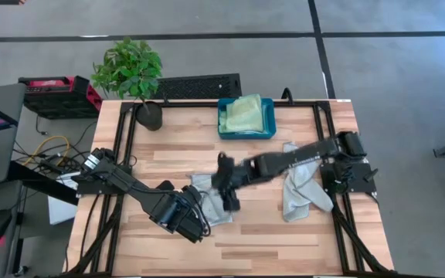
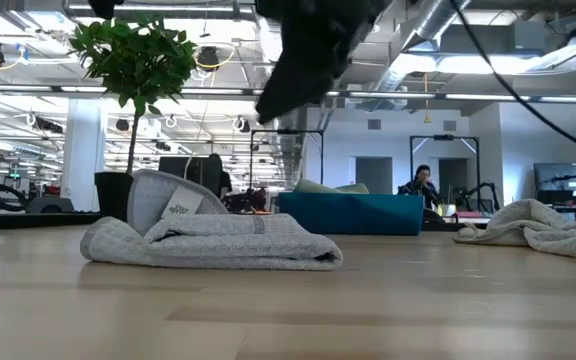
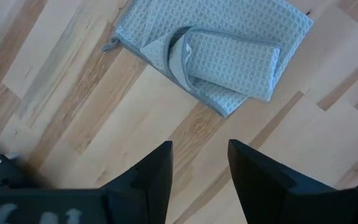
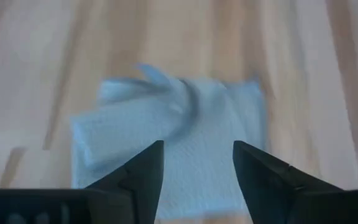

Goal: Fold microfiber towels
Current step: Put the left gray towel into the blue bin

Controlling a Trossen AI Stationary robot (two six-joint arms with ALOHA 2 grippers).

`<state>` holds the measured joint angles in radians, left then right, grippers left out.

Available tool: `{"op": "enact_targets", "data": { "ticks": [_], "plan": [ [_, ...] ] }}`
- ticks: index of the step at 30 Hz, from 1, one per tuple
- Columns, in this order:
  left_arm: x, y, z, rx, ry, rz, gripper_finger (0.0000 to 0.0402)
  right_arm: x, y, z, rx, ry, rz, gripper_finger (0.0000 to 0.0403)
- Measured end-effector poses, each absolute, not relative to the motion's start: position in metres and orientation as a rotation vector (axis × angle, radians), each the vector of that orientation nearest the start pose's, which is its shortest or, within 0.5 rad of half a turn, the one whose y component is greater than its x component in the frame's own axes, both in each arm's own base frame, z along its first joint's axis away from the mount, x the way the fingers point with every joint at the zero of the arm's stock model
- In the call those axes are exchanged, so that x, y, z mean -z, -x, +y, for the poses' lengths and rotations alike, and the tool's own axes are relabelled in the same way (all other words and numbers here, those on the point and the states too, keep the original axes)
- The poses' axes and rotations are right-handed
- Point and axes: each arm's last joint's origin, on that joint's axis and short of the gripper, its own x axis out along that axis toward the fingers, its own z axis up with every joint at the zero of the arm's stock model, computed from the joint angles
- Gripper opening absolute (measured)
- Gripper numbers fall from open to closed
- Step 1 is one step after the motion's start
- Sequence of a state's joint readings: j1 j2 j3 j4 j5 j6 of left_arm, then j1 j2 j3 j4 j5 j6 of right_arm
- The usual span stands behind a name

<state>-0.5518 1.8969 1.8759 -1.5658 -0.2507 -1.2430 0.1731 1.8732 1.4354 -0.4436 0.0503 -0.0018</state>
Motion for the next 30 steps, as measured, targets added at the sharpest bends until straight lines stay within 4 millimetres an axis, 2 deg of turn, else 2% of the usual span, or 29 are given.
{"op": "enact_targets", "data": {
  "ticks": [3,6,8,13,18,21,23,26,28,30],
  "plan": [
    [-0.313,-0.301,-0.177,-0.658,0.397,1.311,0.0148,-0.231,-0.402,0.041,-0.064,-0.162,0.955,0.0216],
    [-0.313,-0.301,-0.177,-0.658,0.400,1.311,0.0148,-0.217,-0.404,0.019,-0.053,-0.411,1.030,0.0215],
    [-0.313,-0.301,-0.177,-0.658,0.400,1.311,0.0148,-0.208,-0.405,0.008,-0.023,-0.503,1.059,0.0213],
    [-0.313,-0.301,-0.177,-0.658,0.403,1.309,0.0148,-0.192,-0.409,-0.012,0.085,-0.628,1.092,0.0214],
    [-0.313,-0.301,-0.177,-0.663,0.410,1.306,0.0148,-0.181,-0.410,-0.023,0.157,-0.708,1.126,0.0217],
    [-0.313,-0.301,-0.177,-0.663,0.409,1.307,0.0148,-0.171,-0.404,-0.026,0.195,-0.719,1.200,0.0217],
    [-0.313,-0.301,-0.177,-0.664,0.409,1.307,0.0148,-0.168,-0.412,-0.027,0.181,-0.717,1.160,0.0217],
    [-0.313,-0.301,-0.177,-0.664,0.408,1.308,0.0148,-0.158,-0.407,-0.026,0.202,-0.719,1.224,0.0217],
    [-0.313,-0.301,-0.177,-0.664,0.407,1.308,0.0148,-0.152,-0.415,-0.025,0.183,-0.719,1.186,0.0217],
    [-0.313,-0.301,-0.177,-0.664,0.407,1.308,0.0148,-0.146,-0.412,-0.025,0.198,-0.732,1.232,0.0217]
  ]
}}
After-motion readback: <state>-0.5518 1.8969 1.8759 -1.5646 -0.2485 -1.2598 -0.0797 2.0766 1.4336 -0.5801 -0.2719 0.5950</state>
